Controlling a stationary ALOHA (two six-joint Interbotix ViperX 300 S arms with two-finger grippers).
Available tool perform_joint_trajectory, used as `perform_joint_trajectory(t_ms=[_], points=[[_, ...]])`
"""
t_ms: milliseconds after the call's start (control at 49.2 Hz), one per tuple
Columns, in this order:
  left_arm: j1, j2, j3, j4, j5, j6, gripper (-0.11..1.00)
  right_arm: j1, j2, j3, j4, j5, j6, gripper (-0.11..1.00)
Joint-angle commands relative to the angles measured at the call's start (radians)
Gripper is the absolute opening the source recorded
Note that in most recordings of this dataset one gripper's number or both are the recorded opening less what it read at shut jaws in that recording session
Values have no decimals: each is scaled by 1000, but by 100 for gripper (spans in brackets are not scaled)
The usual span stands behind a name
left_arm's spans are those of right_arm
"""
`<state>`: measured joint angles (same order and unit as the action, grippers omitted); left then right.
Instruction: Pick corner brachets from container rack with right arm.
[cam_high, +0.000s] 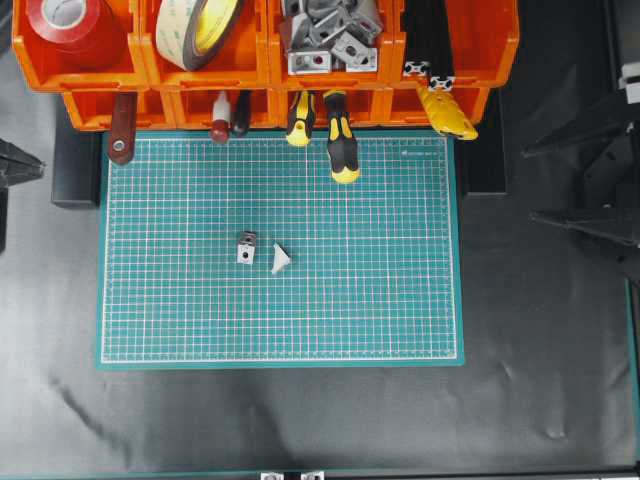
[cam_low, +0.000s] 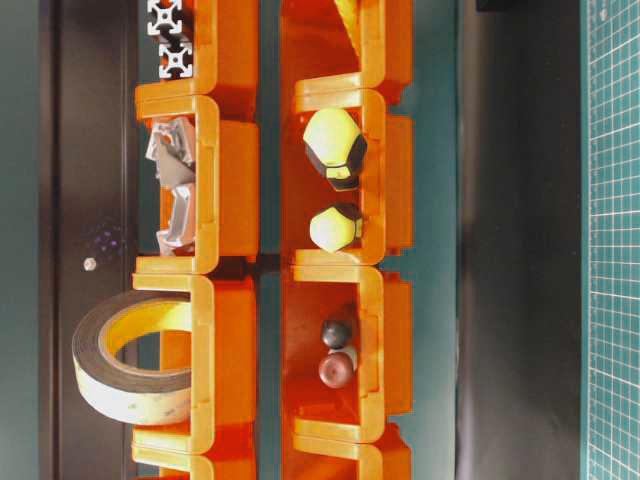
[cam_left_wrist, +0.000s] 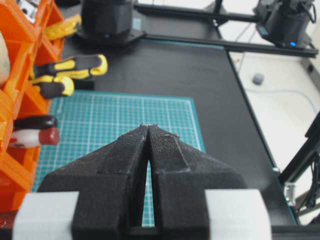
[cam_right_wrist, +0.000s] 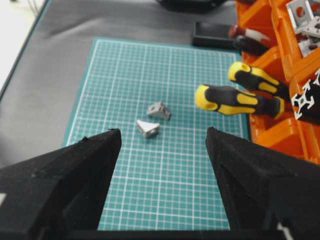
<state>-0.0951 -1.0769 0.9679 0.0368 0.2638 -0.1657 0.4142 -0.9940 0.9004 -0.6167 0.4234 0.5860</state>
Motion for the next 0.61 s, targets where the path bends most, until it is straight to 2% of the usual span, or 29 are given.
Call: perform_joint_trajectory(t_ms=[0, 122, 589], points=[[-2, -2, -14, 3, -6, 21, 0, -5, 6, -12, -3, -6, 0, 67], [-2, -9, -15, 3, -9, 67, 0, -11, 6, -11, -3, -6, 0, 67], [-2, -12, -15, 3, -9, 67, 0, -26, 6, -5, -3, -9, 2, 67]])
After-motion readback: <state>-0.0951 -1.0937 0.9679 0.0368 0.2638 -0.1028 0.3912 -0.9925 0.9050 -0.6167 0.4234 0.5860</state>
